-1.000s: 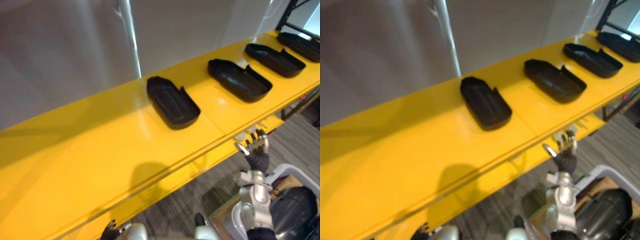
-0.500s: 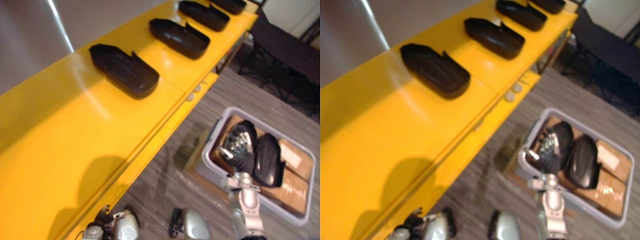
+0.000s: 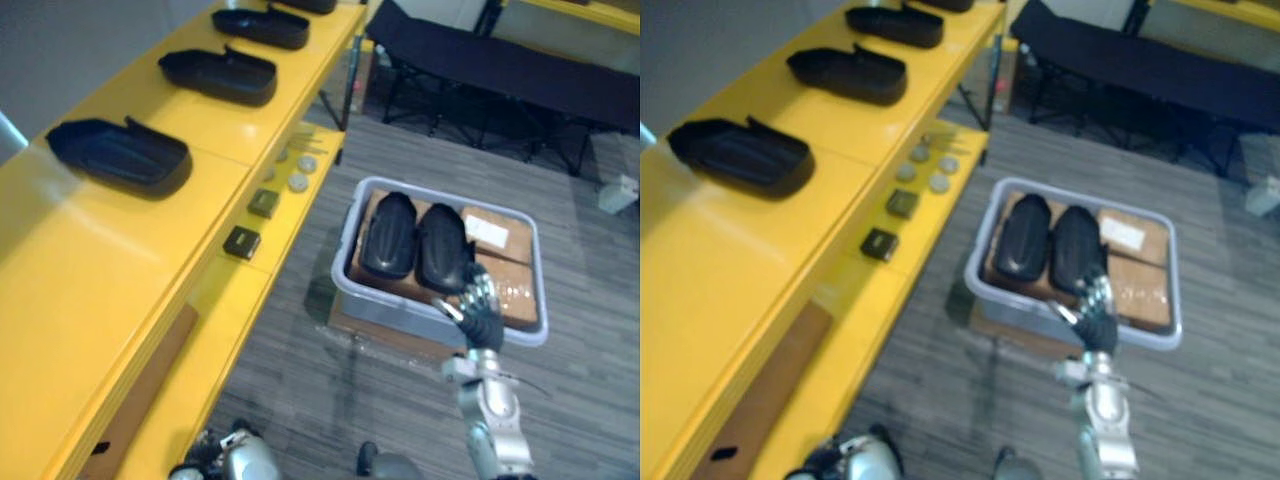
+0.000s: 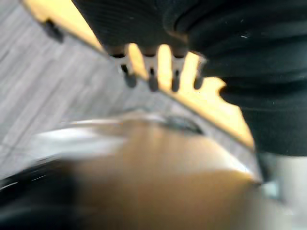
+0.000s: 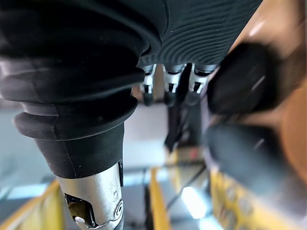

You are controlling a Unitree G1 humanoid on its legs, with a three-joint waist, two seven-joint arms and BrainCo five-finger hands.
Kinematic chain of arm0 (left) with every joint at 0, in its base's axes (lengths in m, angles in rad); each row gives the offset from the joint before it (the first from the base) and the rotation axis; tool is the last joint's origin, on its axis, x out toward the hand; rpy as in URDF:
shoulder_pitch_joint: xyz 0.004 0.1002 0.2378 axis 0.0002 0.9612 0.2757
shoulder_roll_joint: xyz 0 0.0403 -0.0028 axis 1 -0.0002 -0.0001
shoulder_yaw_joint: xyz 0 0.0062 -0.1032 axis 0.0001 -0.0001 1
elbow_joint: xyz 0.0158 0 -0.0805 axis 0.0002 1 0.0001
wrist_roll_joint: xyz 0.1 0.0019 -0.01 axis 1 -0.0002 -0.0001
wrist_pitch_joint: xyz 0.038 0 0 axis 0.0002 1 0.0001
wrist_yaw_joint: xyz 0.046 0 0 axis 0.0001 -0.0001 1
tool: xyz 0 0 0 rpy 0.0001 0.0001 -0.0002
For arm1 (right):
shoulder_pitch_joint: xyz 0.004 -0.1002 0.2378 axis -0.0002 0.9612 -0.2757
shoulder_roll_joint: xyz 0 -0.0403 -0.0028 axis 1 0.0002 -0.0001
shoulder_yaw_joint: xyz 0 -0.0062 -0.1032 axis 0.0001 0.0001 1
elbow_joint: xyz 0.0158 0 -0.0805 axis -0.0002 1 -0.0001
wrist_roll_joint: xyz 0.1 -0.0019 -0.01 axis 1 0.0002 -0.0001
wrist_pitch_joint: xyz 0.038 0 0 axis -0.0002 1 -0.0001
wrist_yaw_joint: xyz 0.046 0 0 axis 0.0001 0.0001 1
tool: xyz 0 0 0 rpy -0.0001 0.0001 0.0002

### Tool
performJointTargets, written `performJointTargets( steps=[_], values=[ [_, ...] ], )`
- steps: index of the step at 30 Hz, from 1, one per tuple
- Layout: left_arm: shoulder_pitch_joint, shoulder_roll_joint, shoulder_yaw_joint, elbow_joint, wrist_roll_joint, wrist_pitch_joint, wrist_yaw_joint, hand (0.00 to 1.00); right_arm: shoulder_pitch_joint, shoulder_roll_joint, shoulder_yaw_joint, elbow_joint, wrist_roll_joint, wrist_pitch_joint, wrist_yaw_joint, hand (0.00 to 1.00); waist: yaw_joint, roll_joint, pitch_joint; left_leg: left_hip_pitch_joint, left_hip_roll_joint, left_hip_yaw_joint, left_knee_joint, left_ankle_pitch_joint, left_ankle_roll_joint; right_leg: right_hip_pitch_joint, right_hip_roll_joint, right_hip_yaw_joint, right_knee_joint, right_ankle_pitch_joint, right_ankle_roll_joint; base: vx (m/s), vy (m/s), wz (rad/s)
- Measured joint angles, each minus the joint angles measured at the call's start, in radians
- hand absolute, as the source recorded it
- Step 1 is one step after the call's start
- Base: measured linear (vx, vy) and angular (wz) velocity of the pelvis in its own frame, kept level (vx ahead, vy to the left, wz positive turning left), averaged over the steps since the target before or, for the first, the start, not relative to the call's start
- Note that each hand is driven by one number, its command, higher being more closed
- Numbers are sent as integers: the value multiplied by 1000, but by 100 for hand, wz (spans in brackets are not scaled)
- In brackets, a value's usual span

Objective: Walk over and take plastic housings, then place them on the shelf

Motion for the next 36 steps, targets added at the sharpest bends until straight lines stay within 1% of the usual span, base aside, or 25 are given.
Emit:
performJointTargets(
  steps=[1,2,3,4,5,6,7,8,9,10,11,13,14,16,18,21,24,26,28,29,30,33,35,36],
  values=[
    [16,-13,-4,-1,-12,-13,24,0,0,6,-18,4,17,-1,-18,0,-1,15,4,-4,-26,-29,59,-52,-3,-17,-13,17,2,-1,-2,-117,141,-79],
    [20,-18,-7,-2,-3,-16,51,0,11,10,-44,3,29,-6,-25,0,-8,20,2,0,-54,-29,47,-98,0,-45,-30,16,13,1,0,-76,149,-60],
    [20,-15,-6,-2,3,-16,55,0,18,14,-58,4,30,-10,-30,0,-9,16,5,-4,-63,-33,35,-116,-14,-64,-41,18,26,3,4,-99,236,-29],
    [8,-3,-5,-12,34,-14,63,0,32,31,-79,1,30,-11,-44,0,-6,-4,15,-10,-94,-26,36,-122,-3,-82,-69,17,43,13,17,-82,232,-5],
    [2,11,-4,-36,69,-8,70,0,43,46,-87,-5,31,-14,-60,0,-14,-31,29,-25,-109,-21,54,-128,8,-87,-93,16,36,39,35,-70,227,-2],
    [-3,18,-4,-45,82,-7,73,0,48,51,-86,-6,36,-17,-65,0,-16,-40,34,-34,-112,-20,68,-135,16,-87,-98,16,28,52,44,-21,221,0],
    [-23,31,1,-52,111,1,74,0,55,67,-82,-7,55,-25,-74,0,-16,-52,38,-64,-112,-20,106,-150,25,-86,-100,15,-3,84,57,-1,148,-3],
    [-32,37,5,-60,108,6,74,0,55,82,-80,-7,63,-25,-78,0,-15,-54,37,-78,-116,-21,118,-155,29,-85,-100,13,-21,104,59,43,156,-5],
    [-38,42,6,-65,107,6,74,0,52,91,-79,-8,67,-26,-80,0,-14,-61,35,-85,-118,-22,122,-155,31,-85,-100,10,-36,118,59,50,81,-12],
    [-55,45,5,-66,95,7,75,0,46,101,-75,-7,78,-30,-80,0,-3,-60,36,-92,-123,-27,126,-154,33,-84,-100,0,-66,147,59,53,88,-19],
    [-66,43,4,-69,76,6,78,0,34,103,-70,-1,78,-32,-80,0,0,-60,37,-94,-127,-33,125,-152,35,-78,-100,-19,-91,167,59,26,49,-17],
    [-74,38,1,-74,67,5,87,0,14,103,-58,1,76,-34,-85,0,-1,-49,43,-94,-132,-42,125,-152,35,-66,-100,-22,-111,174,56,7,13,-3],
    [-79,31,-6,-75,71,2,104,0,-2,103,-44,19,72,-46,-89,0,1,-39,49,-95,-131,-57,123,-151,36,-65,-95,-28,-113,174,56,-28,0,5],
    [-81,24,-6,-76,78,1,126,0,-14,103,-34,38,63,-54,-99,0,0,-31,53,-101,-133,-80,115,-142,34,-66,-90,-41,-114,174,56,-48,-42,12],
    [-76,23,-7,-73,106,-2,168,0,-24,102,-33,57,58,-71,-127,0,2,-26,56,-109,-133,-103,100,-134,26,-72,-82,-49,-115,177,52,-56,-53,11],
    [-66,23,-5,-73,118,-14,198,0,-23,101,-21,59,58,-77,-157,0,5,-35,60,-101,-130,-106,95,-131,22,-73,-76,-44,-114,180,47,-46,-18,-4],
    [-60,23,-3,-74,128,-17,200,0,-22,101,6,70,59,-81,-170,0,5,-50,66,-87,-129,-101,94,-132,21,-69,-75,-33,-114,182,44,-45,14,-13],
    [-57,25,8,-77,150,-17,202,0,-20,103,15,81,59,-81,-167,0,5,-67,70,-73,-128,-92,94,-136,14,-69,-74,-15,-115,186,41,-57,35,-23],
    [-55,25,17,-77,155,-17,204,0,-18,103,16,81,59,-80,-159,0,3,-71,69,-68,-123,-88,97,-142,5,-69,-70,-12,-123,193,32,-44,21,-22],
    [-55,27,17,-77,154,-17,207,0,-14,103,16,82,59,-79,-149,0,-1,-72,68,-68,-122,-88,96,-142,5,-69,-68,-12,-128,200,33,-42,12,-12],
    [-55,28,16,-77,153,-17,210,0,-7,103,12,86,59,-70,-139,0,-7,-72,68,-67,-122,-94,96,-142,5,-67,-65,-12,-130,202,35,-33,10,-4],
    [-55,26,13,-77,156,-18,203,0,14,102,-2,104,68,-69,-101,0,-9,-68,69,-51,-123,-122,91,-140,4,-50,-57,-14,-132,202,35,0,0,0],
    [-56,25,9,-87,159,-23,201,0,21,101,-9,105,80,-70,-90,0,-10,-64,68,-49,-135,-161,86,-140,4,-50,-57,-14,-130,202,35,-17,32,-2],
    [-56,29,-5,-100,159,-23,201,0,29,101,-17,105,98,-71,-78,0,-11,-64,68,-49,-140,-164,79,-140,4,-55,-61,-14,-123,201,34,-27,49,-1]
  ],
)
